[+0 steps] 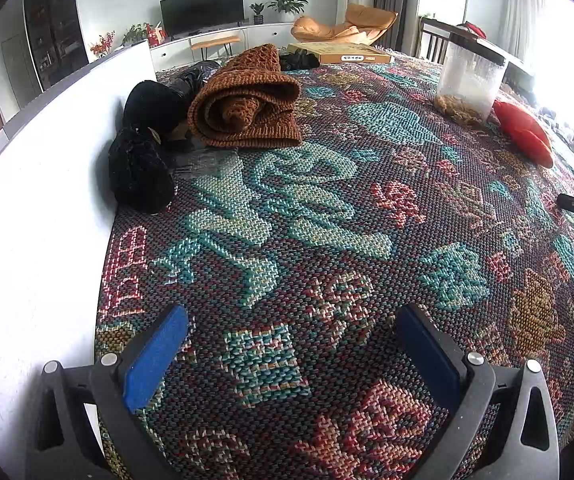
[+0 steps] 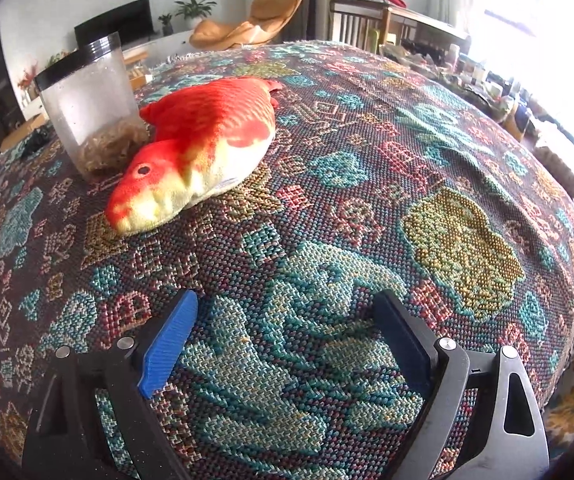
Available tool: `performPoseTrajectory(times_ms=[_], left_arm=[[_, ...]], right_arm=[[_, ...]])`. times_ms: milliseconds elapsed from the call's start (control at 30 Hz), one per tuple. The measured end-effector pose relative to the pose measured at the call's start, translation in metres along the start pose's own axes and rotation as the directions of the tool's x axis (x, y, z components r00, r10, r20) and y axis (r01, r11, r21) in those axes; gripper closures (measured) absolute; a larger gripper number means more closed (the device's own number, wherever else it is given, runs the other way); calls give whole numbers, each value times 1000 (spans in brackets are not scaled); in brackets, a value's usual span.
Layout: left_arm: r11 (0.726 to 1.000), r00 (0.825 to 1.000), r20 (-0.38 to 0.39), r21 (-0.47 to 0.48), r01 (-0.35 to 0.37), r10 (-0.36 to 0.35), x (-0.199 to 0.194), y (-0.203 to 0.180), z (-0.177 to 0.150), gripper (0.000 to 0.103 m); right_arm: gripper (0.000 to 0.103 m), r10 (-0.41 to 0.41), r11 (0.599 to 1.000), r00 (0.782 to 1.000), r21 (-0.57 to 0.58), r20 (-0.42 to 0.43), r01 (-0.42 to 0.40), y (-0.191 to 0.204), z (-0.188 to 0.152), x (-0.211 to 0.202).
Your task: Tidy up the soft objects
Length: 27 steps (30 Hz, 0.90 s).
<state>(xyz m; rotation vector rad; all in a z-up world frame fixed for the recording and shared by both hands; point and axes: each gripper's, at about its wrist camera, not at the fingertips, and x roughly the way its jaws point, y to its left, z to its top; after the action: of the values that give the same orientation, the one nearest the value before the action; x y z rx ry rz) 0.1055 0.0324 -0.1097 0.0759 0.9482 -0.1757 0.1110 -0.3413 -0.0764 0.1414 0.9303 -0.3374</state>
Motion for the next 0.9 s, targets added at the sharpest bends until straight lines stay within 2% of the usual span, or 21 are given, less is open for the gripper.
performPoseTrajectory(times_ms=[900], left_arm=[[1000,1000,1,0,-3,3,0,0,0,0]], right_arm=[[11,1,1000,1000,4,1,-1,1,0,-3]])
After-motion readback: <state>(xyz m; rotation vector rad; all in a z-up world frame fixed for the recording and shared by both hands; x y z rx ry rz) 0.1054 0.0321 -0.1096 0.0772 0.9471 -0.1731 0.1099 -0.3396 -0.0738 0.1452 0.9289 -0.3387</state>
